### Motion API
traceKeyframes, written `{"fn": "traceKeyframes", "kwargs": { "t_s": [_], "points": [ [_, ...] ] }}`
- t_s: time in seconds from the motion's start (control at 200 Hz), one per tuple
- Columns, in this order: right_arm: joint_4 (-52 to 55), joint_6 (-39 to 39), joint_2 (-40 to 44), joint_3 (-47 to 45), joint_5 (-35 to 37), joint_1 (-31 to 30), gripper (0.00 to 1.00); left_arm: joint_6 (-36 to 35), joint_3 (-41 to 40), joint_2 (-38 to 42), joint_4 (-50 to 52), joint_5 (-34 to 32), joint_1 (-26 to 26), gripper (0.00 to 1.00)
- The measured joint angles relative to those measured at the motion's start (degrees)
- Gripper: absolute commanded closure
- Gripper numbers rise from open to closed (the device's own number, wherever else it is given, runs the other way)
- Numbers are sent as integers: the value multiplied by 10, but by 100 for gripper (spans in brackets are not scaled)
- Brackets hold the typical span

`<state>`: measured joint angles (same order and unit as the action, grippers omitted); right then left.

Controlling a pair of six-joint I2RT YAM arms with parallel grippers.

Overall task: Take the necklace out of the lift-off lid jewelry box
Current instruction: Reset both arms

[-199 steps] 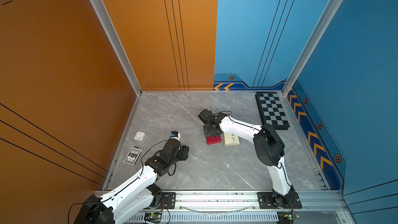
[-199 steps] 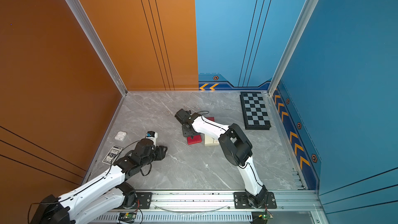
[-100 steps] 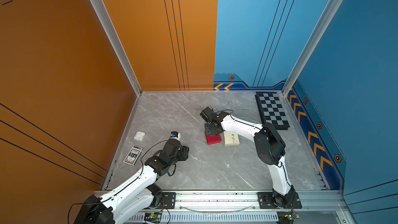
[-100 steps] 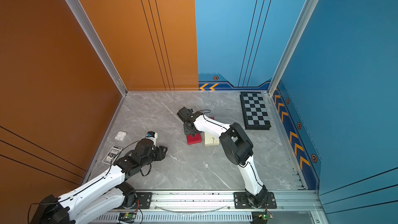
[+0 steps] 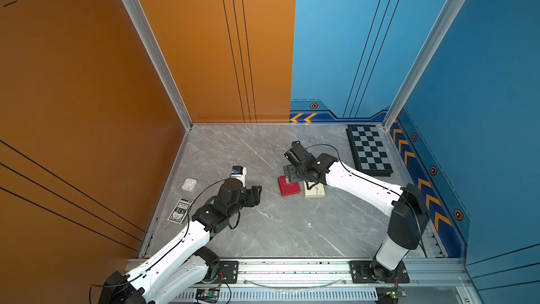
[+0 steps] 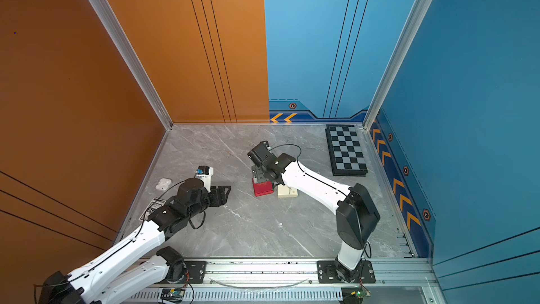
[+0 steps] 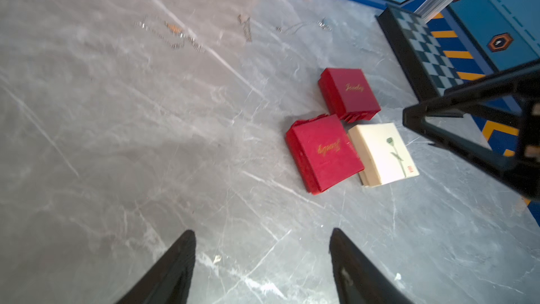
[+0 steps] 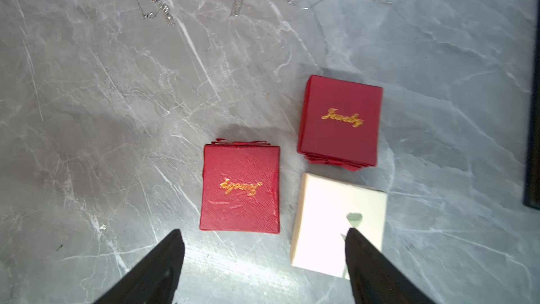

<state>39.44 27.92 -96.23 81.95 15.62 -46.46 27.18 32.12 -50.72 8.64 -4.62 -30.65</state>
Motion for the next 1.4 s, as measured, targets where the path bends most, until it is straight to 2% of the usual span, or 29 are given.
{"fn": "traceKeyframes", "kwargs": {
  "t_s": [0.01, 0.035, 0.245, 0.47, 0.586, 0.681, 0.826, 0.956, 1.086, 1.231, 1.401],
  "points": [
    [0, -4, 7, -5, 1, 1, 1, 0, 3, -1, -1, 0, 0, 9],
    [0, -5, 20, -15, 5, 4, 0, -7, 14, -9, -4, -2, 0, 0],
    [-3, -31, 146, -109, 18, 51, 0, -64, 126, -94, 8, -18, 12, 2],
    [-15, -45, 298, -186, 26, 157, 0, -118, 249, -165, 68, -62, 40, 2],
    [-41, -57, 374, -245, 48, 204, 0, -151, 268, -176, 75, -102, 52, 2],
    [-76, -68, 428, -306, 70, 237, 0, -182, 237, -166, 47, -135, 59, 2],
    [-143, -93, 474, -385, 70, 289, 0, -210, 124, -131, -24, -174, 88, 2],
    [-206, -109, 479, -437, 59, 322, 0, -227, 22, -96, -80, -187, 135, 2],
    [-268, -118, 463, -475, 30, 365, 0, -240, -70, -67, -183, -174, 195, 2],
    [-363, -133, 443, -536, -1, 396, 0, -240, -122, -124, -320, -144, 257, 2],
    [-468, -156, 426, -595, -29, 428, 0, -245, -152, -232, -469, -103, 284, 2]
  ]
}}
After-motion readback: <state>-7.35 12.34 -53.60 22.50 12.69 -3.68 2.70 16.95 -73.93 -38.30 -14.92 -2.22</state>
